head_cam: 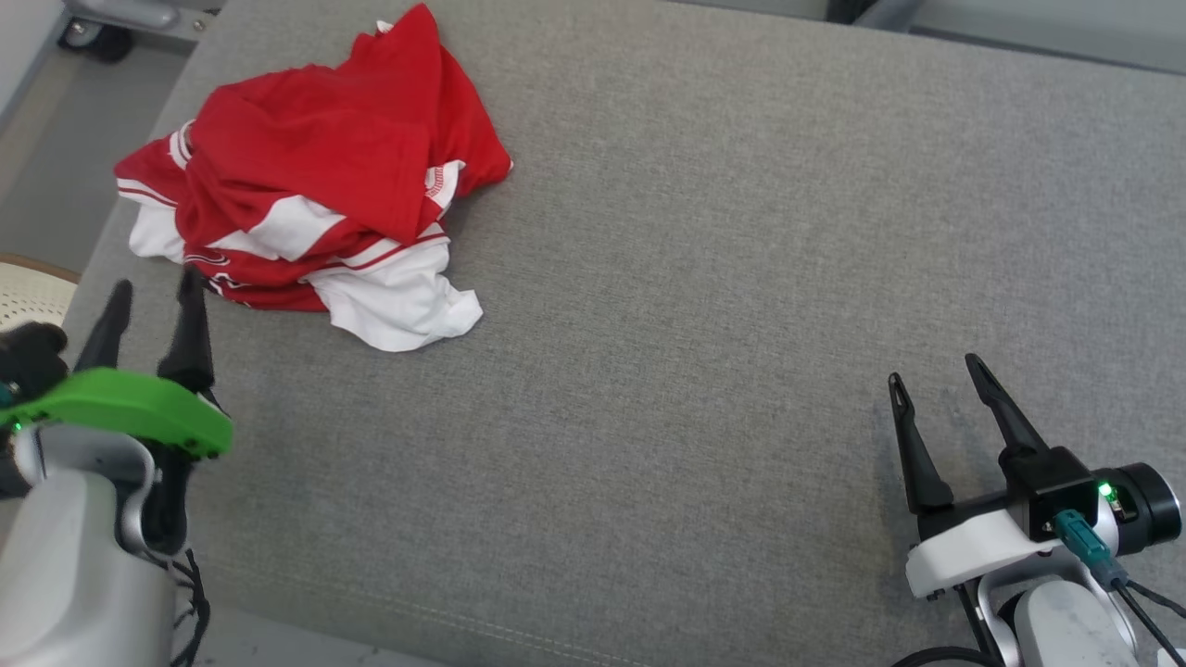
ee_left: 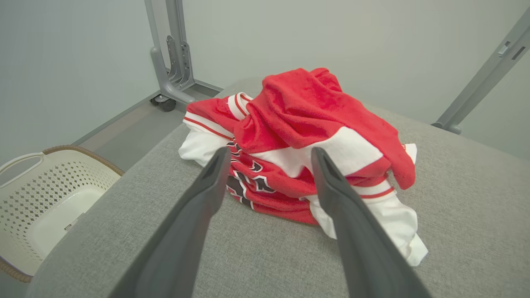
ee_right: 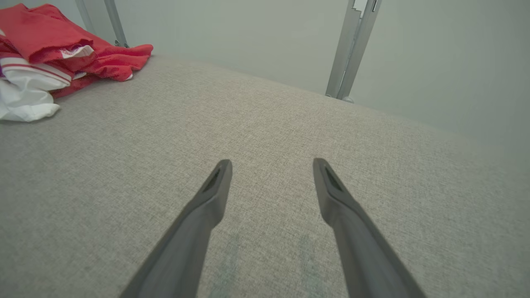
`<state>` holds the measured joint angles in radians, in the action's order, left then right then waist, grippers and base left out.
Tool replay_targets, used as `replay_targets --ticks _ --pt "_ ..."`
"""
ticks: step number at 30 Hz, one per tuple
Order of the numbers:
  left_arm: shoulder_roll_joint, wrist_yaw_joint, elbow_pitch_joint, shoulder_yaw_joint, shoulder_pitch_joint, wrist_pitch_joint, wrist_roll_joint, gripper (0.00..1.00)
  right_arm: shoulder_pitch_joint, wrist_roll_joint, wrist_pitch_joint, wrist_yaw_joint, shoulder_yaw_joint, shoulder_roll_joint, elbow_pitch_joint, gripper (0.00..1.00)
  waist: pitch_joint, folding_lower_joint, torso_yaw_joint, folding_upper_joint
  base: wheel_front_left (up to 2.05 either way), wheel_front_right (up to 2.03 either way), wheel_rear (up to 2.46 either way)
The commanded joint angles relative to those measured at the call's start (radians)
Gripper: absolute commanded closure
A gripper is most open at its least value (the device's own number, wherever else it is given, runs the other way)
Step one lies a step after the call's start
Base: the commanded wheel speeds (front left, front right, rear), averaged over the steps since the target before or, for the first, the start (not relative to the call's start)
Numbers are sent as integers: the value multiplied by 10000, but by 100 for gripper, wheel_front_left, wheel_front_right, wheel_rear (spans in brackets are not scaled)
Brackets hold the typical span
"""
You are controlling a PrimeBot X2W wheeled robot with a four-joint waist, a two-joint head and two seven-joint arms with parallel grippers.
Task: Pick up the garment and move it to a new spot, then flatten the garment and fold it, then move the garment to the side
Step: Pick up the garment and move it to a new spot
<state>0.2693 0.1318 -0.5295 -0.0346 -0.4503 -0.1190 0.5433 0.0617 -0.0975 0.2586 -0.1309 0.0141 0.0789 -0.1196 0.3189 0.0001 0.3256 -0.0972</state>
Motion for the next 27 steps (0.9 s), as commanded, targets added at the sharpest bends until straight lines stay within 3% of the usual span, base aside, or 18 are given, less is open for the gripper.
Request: replay_targets --ticks 1,11,20,21,22,23,27 --pt "122 -6 -243 -25 -450 162 287 0 217 -52 66 3 12 65 21 0 1265 -1 -894 -2 0 0 0" --pt "1545 -9 -2501 -438 -3008 1287 1129 0 444 -85 66 3 1 -7 115 0 1711 -1 -1714 -2 0 0 0" --pt "1814 -9 -4072 -653 -4075 2117 2032 0 377 -19 66 3 -168 -65 77 0 1924 -1 -2106 -2 0 0 0" --pt "1850 -9 -4156 -843 -4070 2116 1979 15 352 -12 66 3 -180 -60 64 0 1901 -1 -2138 -2 0 0 0" --pt "1921 -9 -4203 -1000 -4043 1989 1894 74 323 -6 66 3 -187 -57 47 0 1865 -1 -2165 -2 0 0 0" --pt "2003 -9 -4259 -1131 -4011 1800 1842 100 289 -3 66 3 -173 -54 17 0 1811 -1 -2189 -2 0 0 0" --pt "2201 -9 -4248 -1457 -4025 1093 1669 100 194 7 66 3 -98 -75 -46 0 1583 -1 -2220 -2 0 0 0"
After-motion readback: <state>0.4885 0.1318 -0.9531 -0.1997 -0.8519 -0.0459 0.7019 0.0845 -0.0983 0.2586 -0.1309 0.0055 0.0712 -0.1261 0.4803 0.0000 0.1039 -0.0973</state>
